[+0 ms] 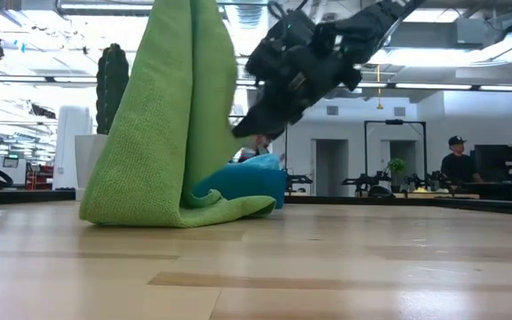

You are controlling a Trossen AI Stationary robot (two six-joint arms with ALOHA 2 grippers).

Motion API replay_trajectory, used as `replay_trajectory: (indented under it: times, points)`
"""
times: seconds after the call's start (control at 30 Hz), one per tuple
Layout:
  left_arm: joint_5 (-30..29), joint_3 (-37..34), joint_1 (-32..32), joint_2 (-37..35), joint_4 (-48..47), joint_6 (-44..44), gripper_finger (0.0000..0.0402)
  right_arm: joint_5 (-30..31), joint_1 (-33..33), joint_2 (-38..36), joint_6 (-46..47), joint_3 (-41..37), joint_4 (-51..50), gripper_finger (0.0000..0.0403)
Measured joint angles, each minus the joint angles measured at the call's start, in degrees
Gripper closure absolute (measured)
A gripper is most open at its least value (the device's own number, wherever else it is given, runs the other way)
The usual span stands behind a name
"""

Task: Fold microfiber towels
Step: Fold the green towel

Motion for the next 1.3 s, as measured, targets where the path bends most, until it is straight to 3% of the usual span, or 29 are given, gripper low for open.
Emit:
replay_trajectory:
  times: [0.23, 0.5, 0.73, 1.0, 1.17, 1.3]
  points:
    - [-1.3, 0.0, -0.1, 0.0, 0.0, -1.3, 0.0401, 9.4, -1.1, -13.6, 2.1, 0.0, -15.0, 0.0399]
    - [1.4, 0.1, 4.6, 0.0, 0.5, 1.3, 0.0401, 31.3, 0.0, -33.7, 7.6, 0.9, -25.5, 0.0399]
    - [3.5, 2.0, 12.2, 0.0, 2.1, 6.2, 0.0401, 45.0, -1.5, -42.5, 8.4, 8.2, -32.5, 0.0399]
    - [1.1, 7.6, 15.0, -0.2, 5.0, 8.6, 0.0401, 48.2, -0.3, -43.3, 10.0, 18.5, -40.0, 0.0399]
    - [-0.5, 7.4, 9.1, 0.1, 2.2, 8.2, 0.0401, 48.2, 5.9, -43.9, 17.8, 19.3, -45.5, 0.0399]
    - [-4.3, 4.5, 2.5, 0.0, 2.3, 6.3, 0.0401, 48.9, 14.7, -43.6, 27.7, 19.4, -52.3, 0.0399]
